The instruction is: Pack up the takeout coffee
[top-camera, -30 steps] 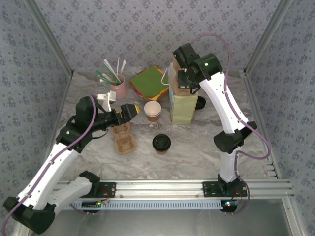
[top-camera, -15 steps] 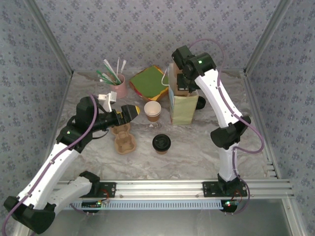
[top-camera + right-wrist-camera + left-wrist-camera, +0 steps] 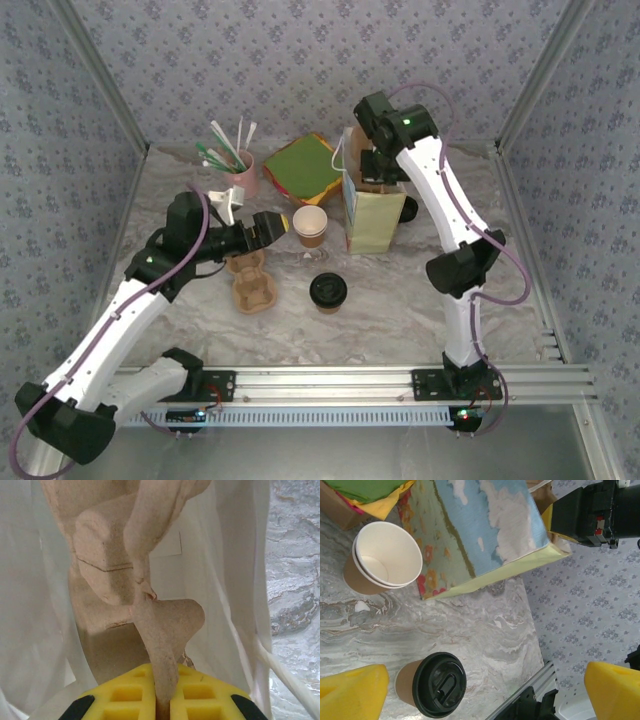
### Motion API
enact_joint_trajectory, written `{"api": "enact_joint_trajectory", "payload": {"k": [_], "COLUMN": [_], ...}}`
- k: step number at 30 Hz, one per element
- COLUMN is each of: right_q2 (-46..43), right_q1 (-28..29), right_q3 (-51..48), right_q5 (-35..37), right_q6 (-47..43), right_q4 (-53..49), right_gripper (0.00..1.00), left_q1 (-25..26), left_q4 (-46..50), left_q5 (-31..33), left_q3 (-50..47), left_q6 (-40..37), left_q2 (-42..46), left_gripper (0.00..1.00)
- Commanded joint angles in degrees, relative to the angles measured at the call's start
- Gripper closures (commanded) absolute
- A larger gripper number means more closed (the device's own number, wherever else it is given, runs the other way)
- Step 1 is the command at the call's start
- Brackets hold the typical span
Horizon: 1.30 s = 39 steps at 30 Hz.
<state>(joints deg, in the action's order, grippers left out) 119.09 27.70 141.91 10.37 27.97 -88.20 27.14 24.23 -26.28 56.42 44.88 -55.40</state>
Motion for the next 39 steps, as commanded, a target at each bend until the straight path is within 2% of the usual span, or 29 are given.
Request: {"api": "enact_joint_trajectory", "payload": {"k": [1, 8, 11, 19, 30, 35, 39], "right_q2": [1.56, -0.29, -0.86, -3.38, -7.19, -8.06, -8.26], "right_q1": [-0.85, -1.51, -1.75, -3.54, -5.9, -6.52, -6.78], "right_q3": [0.39, -1.17, -1.36, -5.56, -12.79, -14.44, -14.95], "right_q5": [-2.72, -6.91, -9.25, -17.18, -22.22, -22.92, -23.16], "right_q6": [-0.54, -0.54, -0.63, -0.37, -0.02, -0.45, -0.89], "right_q4": [-2.06, -1.38, -1.22, 2.34, 7.49, 8.52, 8.66], "right_gripper": [0.91, 0.91, 0.91, 0.9, 0.9, 0.9, 0.9], "left_q1": [0.29, 1.66, 3.35, 7.93, 8.77, 8.85, 8.81], "left_q4": [-1.96, -4.52, -4.39, 2.67, 5.92, 7.05, 7.67], "left_q5": [0.7, 1.12, 3.28, 9.12, 13.39, 15.64, 16.42], "left_q3": [3.51, 9.07, 12.75, 27.47, 39.45, 43.18, 44.67], "left_q6": [0.66, -0.03, -1.37, -8.06, -11.83, -11.93, -11.77], "left_q2": [-1.52, -8.79, -12.57, -25.93, -37.06, -40.41, -41.28], "left_gripper": [0.0, 0.02, 0.02, 0.14, 0.24, 0.33, 0.48]}}
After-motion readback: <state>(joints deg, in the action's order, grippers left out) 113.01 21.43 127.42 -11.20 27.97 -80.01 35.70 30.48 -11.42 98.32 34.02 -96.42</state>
